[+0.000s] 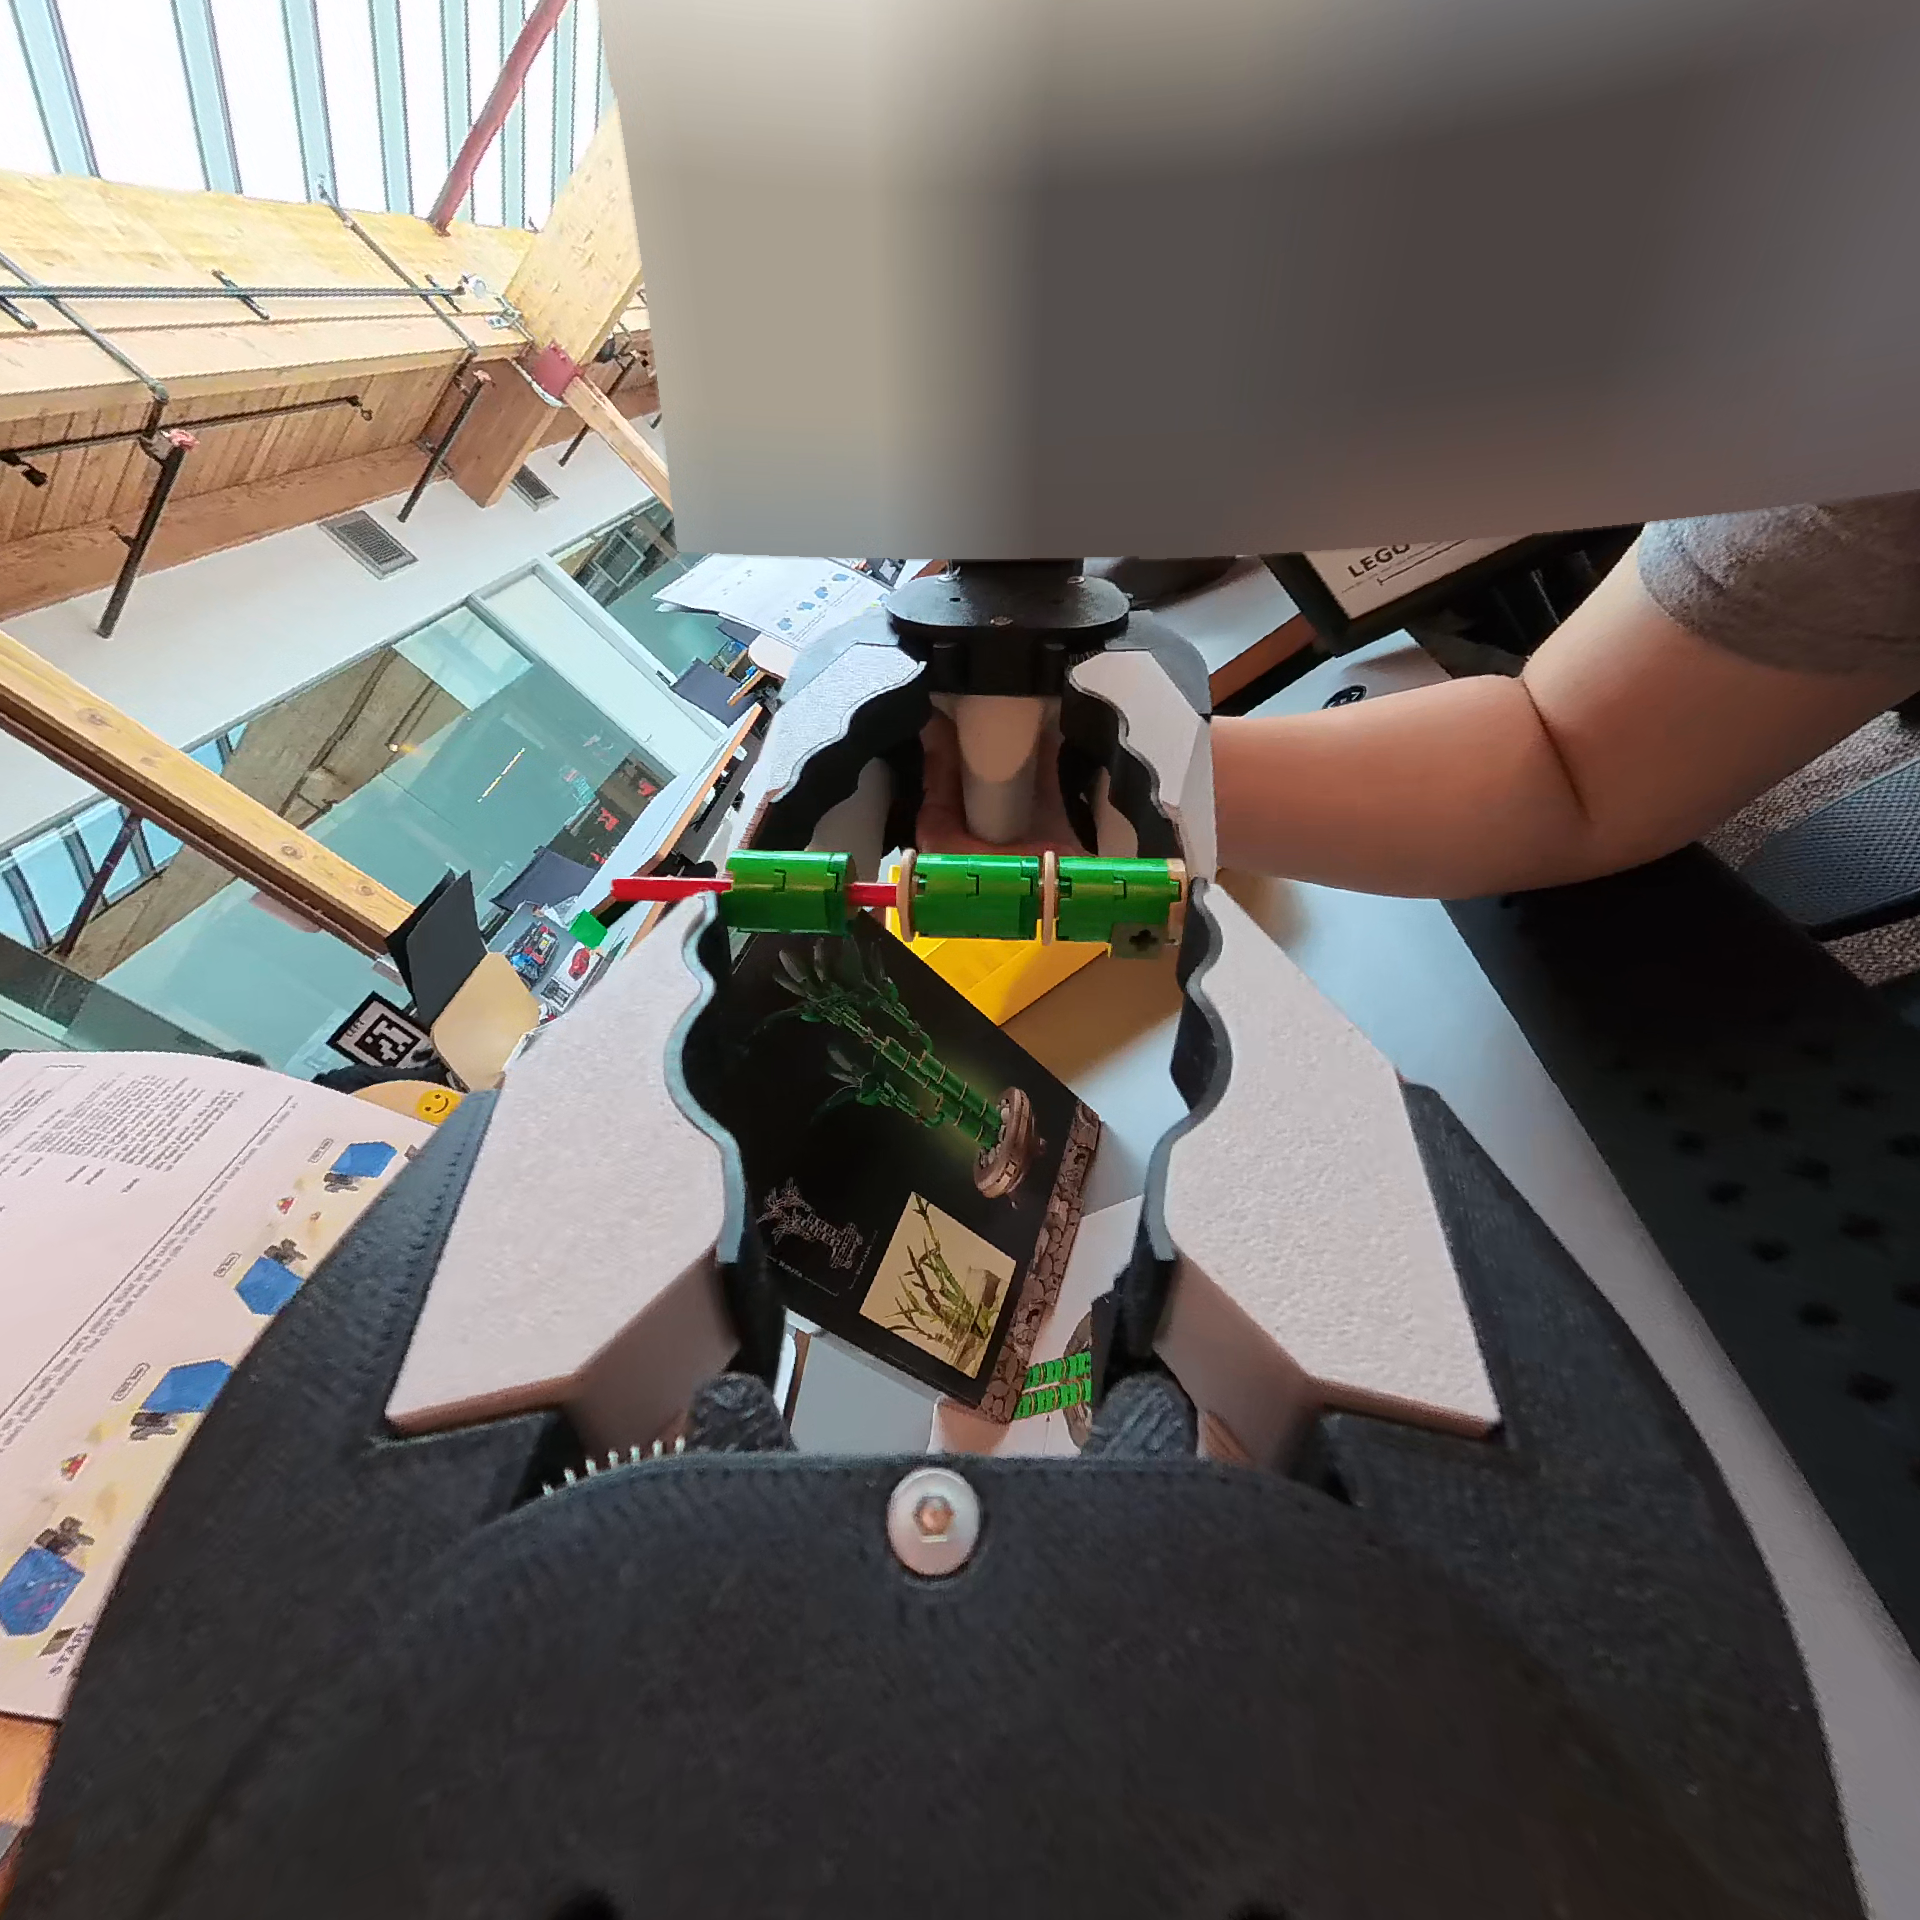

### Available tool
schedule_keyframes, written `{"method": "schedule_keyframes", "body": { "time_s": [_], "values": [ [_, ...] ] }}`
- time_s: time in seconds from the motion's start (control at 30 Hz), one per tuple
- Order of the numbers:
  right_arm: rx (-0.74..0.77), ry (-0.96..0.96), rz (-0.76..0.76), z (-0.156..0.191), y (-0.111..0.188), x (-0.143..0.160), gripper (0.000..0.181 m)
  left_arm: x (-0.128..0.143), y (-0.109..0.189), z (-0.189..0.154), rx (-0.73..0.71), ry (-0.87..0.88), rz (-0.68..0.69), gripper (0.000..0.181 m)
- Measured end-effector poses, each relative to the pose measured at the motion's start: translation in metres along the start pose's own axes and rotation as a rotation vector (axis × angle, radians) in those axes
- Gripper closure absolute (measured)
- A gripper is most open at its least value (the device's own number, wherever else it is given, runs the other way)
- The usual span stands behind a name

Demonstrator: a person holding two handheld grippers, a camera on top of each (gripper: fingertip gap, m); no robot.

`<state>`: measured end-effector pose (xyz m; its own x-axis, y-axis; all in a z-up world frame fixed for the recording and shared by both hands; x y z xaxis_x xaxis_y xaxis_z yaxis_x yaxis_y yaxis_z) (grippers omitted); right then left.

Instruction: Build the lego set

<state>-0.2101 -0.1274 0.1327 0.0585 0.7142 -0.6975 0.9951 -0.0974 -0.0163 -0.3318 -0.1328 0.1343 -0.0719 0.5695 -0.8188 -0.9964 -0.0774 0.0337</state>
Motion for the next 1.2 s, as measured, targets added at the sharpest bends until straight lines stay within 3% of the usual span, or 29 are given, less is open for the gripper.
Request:
{"method": "schedule_keyframes", "body": {
  "time_s": [0.47,1.0,1.2],
  "values": [
    [0.001,0.021,0.021,0.0,0.002,0.001,0.097,0.001,-0.002,0.001,0.01,0.001,0.009,0.096],
    [0.03,0.218,0.093,0.007,0.006,-0.011,0.096,-0.009,-0.006,-0.012,-0.059,-0.196,0.067,0.096],
    [0.039,0.238,0.125,0.007,0.008,-0.015,0.096,-0.013,-0.009,-0.014,-0.074,-0.197,0.078,0.096]
  ]
}}
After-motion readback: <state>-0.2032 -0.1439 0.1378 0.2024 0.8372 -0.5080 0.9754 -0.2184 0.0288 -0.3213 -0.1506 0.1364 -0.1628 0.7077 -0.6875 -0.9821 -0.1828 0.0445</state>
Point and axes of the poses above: each gripper's, where its closed fingertips meet, y back along the fingers, x out of its underside, z = x × y across the jaws, the point moved 7 cm from there along y, back along the fingers, and after that the axes turned 6 degrees about y, right-handed, at the moved point
